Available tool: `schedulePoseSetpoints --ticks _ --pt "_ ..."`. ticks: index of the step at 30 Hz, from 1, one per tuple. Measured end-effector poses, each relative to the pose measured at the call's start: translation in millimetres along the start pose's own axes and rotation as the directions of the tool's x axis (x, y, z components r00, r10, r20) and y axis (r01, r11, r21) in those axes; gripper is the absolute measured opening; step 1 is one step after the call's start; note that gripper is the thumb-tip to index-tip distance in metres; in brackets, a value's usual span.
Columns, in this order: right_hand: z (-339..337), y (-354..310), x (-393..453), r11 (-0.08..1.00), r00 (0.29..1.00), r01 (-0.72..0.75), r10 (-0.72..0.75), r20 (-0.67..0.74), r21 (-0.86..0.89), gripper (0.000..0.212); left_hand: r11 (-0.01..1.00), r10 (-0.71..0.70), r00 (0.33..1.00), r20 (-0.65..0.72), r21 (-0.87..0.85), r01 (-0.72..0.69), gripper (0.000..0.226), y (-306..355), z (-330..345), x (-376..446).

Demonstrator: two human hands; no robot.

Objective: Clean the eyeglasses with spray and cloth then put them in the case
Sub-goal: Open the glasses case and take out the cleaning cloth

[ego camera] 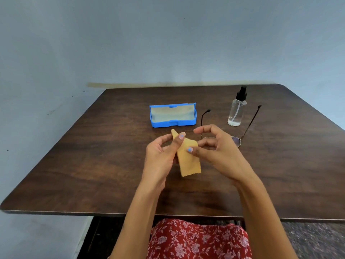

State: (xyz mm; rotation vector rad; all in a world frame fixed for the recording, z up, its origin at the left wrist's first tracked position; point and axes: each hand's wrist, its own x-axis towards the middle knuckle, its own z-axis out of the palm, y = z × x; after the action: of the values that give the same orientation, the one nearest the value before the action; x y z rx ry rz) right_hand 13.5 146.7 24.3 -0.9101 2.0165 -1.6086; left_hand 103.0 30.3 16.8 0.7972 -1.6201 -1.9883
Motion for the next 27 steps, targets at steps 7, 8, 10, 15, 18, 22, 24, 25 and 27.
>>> schedulePoseSetpoints --ticks 7,8,10,15,18,22,24,25,27 --pt "8.7 5.9 2.7 0.997 0.998 0.031 -0.026 -0.063 0.077 0.027 0.961 0.115 0.992 -0.053 0.26 -0.097 0.065 -1.1 -10.6 -5.0" --pt "9.4 5.3 3.3 0.994 0.997 0.042 -0.035 -0.071 0.099 0.024 0.948 0.163 0.986 -0.045 0.285 -0.144 0.06 -2.2 -13.0 -5.4" --pt "9.5 2.9 4.2 0.989 0.995 0.069 -0.058 -0.081 0.132 0.019 0.912 0.266 0.963 -0.035 0.332 -0.24 0.051 -4.3 -17.3 -5.4" --pt "9.9 1.4 5.4 0.972 0.992 0.099 -0.08 -0.094 0.211 0.019 0.881 0.406 0.913 -0.017 0.272 -0.387 0.054 -7.4 -19.8 -4.1" --pt "12.5 0.4 4.8 0.957 0.988 0.125 -0.097 -0.119 0.263 0.019 0.928 0.364 0.931 0.002 0.088 -0.363 0.057 -9.9 -18.4 -1.5" --pt "14.4 0.2 4.5 0.943 0.98 0.141 -0.091 -0.175 0.302 0.019 0.952 0.297 0.955 0.014 -0.079 -0.295 0.052 -11.8 -14.6 -0.1" --pt "15.3 0.4 3.9 0.944 0.978 0.144 -0.089 -0.19 0.298 0.018 0.957 0.272 0.962 0.022 -0.112 -0.268 0.05 -12.7 -13.2 -0.4" --pt "15.9 0.4 3.5 0.943 0.976 0.151 -0.094 -0.198 0.298 0.018 0.959 0.263 0.964 0.023 -0.118 -0.259 0.05 -12.7 -12.6 -0.5" --pt "17.1 0.8 3.1 0.94 0.97 0.167 -0.103 -0.22 0.296 0.019 0.961 0.25 0.968 0.016 -0.126 -0.246 0.048 -12.3 -11.4 -1.2"
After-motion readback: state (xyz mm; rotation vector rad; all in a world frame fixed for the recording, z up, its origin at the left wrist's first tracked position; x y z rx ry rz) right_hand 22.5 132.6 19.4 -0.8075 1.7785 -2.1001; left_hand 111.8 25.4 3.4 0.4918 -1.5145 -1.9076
